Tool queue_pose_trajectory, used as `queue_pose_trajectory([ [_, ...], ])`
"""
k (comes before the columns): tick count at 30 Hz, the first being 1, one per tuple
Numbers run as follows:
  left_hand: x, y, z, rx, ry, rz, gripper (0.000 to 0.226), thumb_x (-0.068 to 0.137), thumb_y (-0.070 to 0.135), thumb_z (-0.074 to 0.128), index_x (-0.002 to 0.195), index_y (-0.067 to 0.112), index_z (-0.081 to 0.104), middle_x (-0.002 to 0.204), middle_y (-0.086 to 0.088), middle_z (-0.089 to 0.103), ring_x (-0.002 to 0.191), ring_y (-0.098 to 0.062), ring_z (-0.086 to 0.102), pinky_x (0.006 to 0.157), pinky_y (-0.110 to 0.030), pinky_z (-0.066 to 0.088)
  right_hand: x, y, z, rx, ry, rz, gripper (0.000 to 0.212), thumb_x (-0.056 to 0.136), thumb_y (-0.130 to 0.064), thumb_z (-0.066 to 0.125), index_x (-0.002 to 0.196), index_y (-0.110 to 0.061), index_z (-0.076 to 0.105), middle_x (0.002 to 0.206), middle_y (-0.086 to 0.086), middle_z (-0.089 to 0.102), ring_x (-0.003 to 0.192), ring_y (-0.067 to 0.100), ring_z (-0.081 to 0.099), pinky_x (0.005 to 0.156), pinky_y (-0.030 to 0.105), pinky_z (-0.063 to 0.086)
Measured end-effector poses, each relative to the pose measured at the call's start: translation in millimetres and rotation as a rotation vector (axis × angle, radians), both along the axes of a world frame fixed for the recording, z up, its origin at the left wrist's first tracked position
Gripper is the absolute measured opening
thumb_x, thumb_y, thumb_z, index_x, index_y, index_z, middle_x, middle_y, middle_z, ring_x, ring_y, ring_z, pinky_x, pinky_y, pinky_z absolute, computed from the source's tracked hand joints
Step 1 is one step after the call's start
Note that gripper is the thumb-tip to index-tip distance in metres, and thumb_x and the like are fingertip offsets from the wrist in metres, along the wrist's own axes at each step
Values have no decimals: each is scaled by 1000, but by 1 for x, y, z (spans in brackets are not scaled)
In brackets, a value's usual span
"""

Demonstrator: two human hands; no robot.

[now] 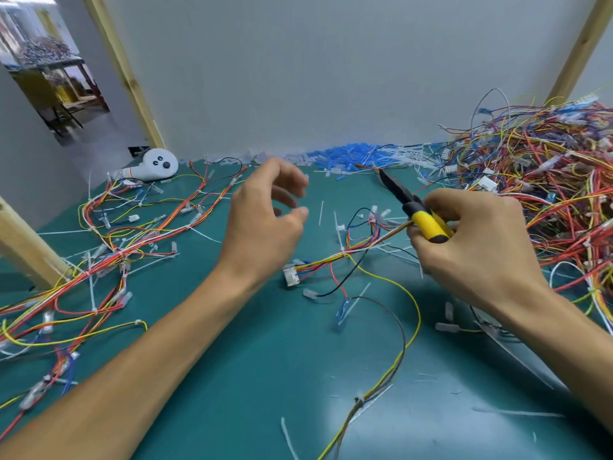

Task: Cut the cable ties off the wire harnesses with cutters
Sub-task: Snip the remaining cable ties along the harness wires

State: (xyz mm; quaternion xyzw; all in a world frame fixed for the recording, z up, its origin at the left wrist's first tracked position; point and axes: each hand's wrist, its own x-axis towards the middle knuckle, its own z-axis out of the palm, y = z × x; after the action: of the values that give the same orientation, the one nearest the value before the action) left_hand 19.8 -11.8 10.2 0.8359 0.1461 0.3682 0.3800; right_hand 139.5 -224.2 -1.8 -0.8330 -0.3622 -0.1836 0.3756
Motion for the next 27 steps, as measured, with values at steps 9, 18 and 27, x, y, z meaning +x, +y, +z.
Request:
queue_pose_trajectory([
  [9,-1,-4,-8,392,532,-276,14,91,41,69,86,29,73,89,14,65,95,-13,60,97,-47,45,3,2,-4,-176,48,-156,15,81,-35,75,86,-22,70,70,8,64,72,43,58,66,43,53],
  [18,-1,-2,-11,397,431,-249,9,84,20,77,81,28,74,74,13,64,77,-7,55,76,-33,40,-5,-2,5,-222,105,80,11,78,-31,77,87,-28,71,70,5,68,71,38,63,66,46,58],
  [27,-2,-5,-5,912,181,-66,6,83,27,65,88,23,64,87,9,55,90,-20,46,80,-37,35,-6,-3,0,-487,3,73,23,82,-47,70,101,-35,64,79,3,68,78,38,63,69,41,56],
])
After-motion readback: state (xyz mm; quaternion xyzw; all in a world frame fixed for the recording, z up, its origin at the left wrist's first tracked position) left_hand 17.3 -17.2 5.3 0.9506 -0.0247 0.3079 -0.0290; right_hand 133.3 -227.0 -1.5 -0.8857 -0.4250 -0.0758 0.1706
